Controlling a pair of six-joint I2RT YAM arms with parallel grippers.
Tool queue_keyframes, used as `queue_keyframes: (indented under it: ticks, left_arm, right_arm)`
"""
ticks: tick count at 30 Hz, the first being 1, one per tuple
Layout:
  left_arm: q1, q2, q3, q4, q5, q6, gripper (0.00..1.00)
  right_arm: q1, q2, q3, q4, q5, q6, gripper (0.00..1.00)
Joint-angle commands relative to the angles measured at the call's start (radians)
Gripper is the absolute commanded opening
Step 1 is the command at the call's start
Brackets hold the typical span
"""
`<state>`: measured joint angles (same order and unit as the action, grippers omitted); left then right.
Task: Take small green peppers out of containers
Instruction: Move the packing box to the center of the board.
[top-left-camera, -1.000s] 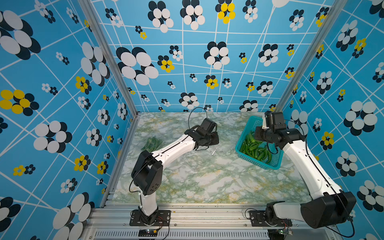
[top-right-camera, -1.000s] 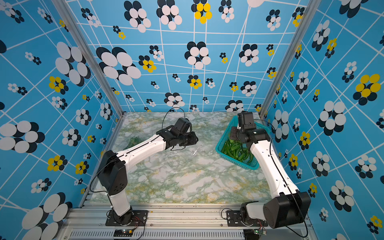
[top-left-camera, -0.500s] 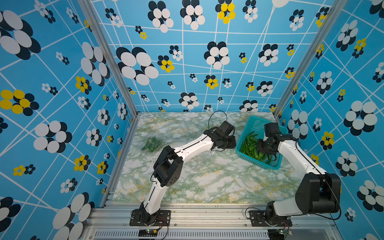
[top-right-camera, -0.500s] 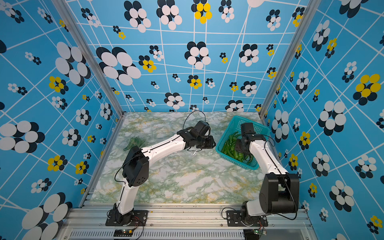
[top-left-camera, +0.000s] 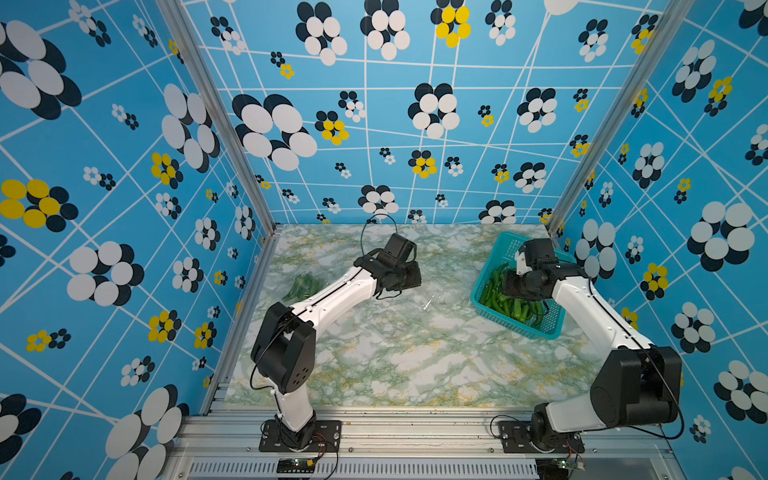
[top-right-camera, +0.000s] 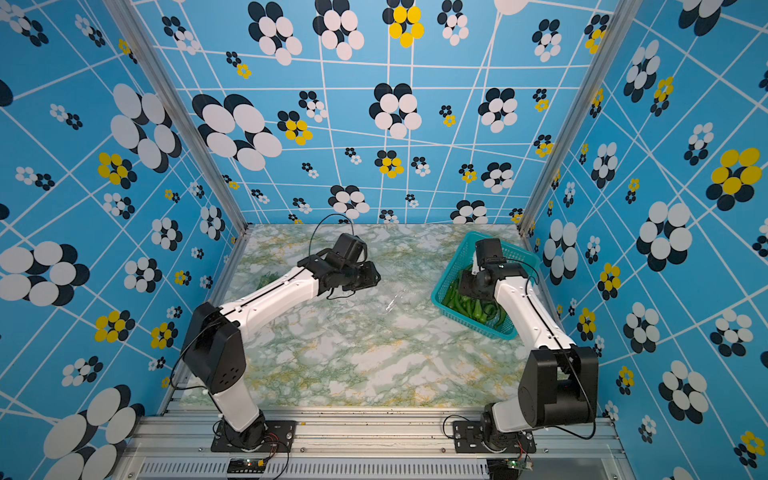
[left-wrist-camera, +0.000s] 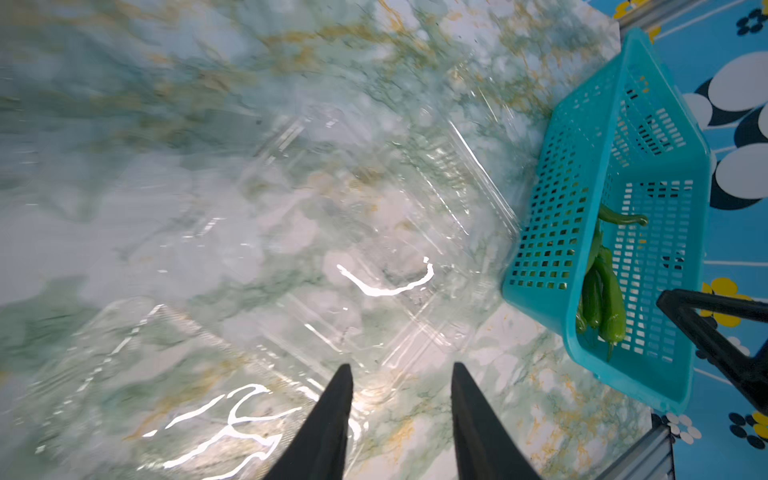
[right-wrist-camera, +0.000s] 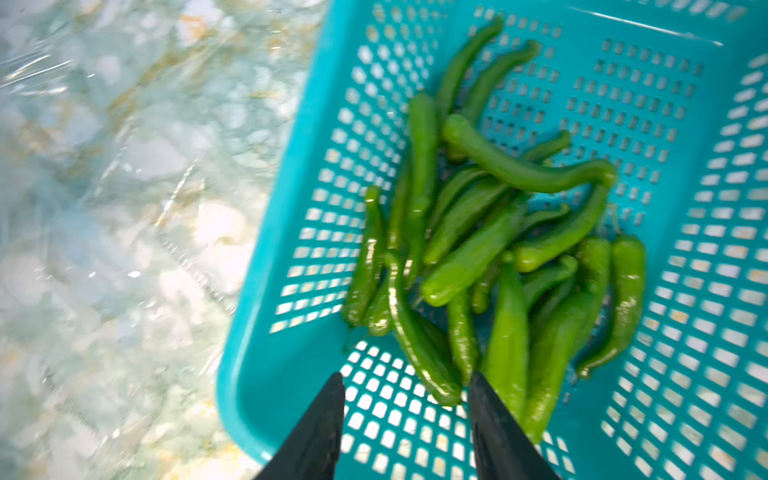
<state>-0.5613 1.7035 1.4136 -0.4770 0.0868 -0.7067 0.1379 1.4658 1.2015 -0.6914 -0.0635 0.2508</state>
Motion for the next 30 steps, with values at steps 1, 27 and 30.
queue_keyframes:
  ticks: [1, 27, 30]
  left_arm:
    - [0.137, -0.125, -0.089, -0.086, -0.074, 0.055, 0.41]
    - [0.905, 0.110, 0.045, -0.016, 0.060, 0.202, 0.42]
    - [0.908, 0.175, 0.091, -0.010, 0.070, 0.203, 0.42]
  right_arm:
    - [0.138, 0.044, 0.089, 0.024, -0.129, -0.017, 0.50]
    - [0.865, 0.893, 1.050, -0.171, -0.286, -0.069, 0.48]
    - [0.868, 0.940, 1.080, -0.182, -0.293, -0.071, 0.47]
